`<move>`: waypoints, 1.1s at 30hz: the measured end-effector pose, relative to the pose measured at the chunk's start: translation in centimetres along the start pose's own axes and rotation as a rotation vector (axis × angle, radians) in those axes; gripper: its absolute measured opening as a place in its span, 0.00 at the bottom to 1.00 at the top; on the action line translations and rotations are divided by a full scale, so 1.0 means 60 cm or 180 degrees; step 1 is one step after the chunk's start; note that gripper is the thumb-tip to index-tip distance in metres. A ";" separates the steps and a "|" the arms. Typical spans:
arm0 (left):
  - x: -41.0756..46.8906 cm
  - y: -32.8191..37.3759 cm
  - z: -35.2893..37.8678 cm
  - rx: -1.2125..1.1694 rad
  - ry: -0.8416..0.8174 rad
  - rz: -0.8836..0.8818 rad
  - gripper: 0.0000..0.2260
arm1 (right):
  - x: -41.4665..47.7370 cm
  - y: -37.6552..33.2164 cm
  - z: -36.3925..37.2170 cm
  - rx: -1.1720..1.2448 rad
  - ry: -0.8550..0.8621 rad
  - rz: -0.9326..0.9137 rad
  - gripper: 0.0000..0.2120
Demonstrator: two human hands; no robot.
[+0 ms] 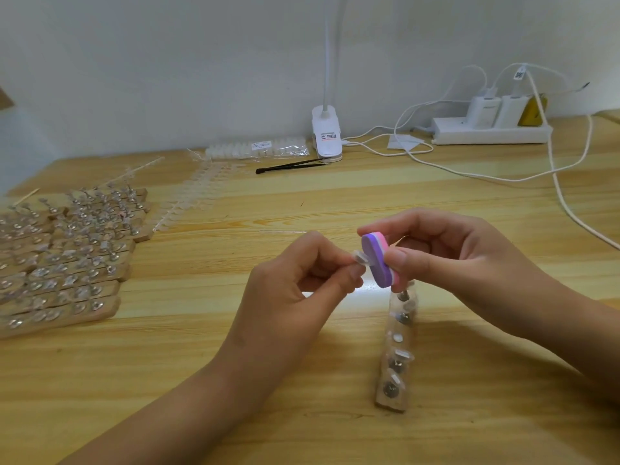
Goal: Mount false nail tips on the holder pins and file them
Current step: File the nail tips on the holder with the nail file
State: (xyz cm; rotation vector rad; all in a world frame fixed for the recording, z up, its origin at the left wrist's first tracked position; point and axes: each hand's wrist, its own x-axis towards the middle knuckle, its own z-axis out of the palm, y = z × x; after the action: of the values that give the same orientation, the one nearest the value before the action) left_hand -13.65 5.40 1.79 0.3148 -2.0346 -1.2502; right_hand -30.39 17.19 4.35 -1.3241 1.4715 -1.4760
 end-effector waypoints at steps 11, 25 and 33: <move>0.005 0.012 0.001 -0.0618 -0.0468 -0.0384 0.04 | 0.019 0.027 -0.030 0.0226 0.0732 -0.0035 0.16; 0.001 -0.006 0.008 0.0812 -0.1302 -0.0408 0.04 | 0.028 0.047 -0.050 0.0300 0.0793 0.0174 0.15; 0.017 -0.005 0.014 0.0931 -0.1188 -0.0620 0.05 | 0.028 0.047 -0.048 0.0335 0.0783 0.0182 0.16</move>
State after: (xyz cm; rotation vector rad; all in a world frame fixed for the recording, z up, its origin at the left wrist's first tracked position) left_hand -14.98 5.28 1.78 0.4526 -2.5682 -1.1919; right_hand -34.11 16.06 2.35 -1.0588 1.5460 -1.7019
